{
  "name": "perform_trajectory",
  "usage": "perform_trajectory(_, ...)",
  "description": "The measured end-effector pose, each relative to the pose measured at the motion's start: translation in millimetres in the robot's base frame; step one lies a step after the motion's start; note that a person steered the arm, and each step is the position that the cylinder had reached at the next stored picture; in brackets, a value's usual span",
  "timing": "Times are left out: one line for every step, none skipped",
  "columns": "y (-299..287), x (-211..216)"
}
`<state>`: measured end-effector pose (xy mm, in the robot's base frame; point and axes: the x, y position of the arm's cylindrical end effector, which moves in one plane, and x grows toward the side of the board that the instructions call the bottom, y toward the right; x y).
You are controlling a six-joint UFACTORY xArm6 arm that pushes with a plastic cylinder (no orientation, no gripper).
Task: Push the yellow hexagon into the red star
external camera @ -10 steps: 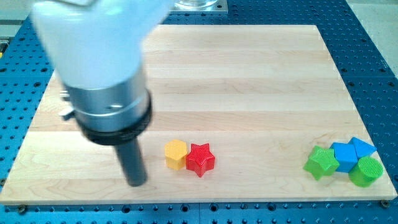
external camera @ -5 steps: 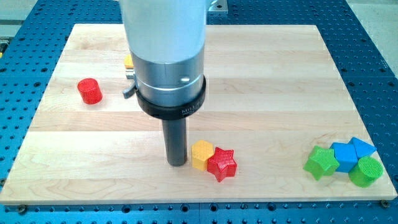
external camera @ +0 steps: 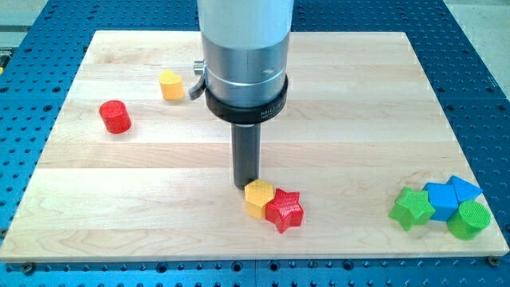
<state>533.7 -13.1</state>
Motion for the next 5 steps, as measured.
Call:
perform_trajectory(0, 23)
perform_trajectory(0, 32)
perform_trajectory(0, 40)
perform_trajectory(-1, 36)
perform_trajectory(-56, 13)
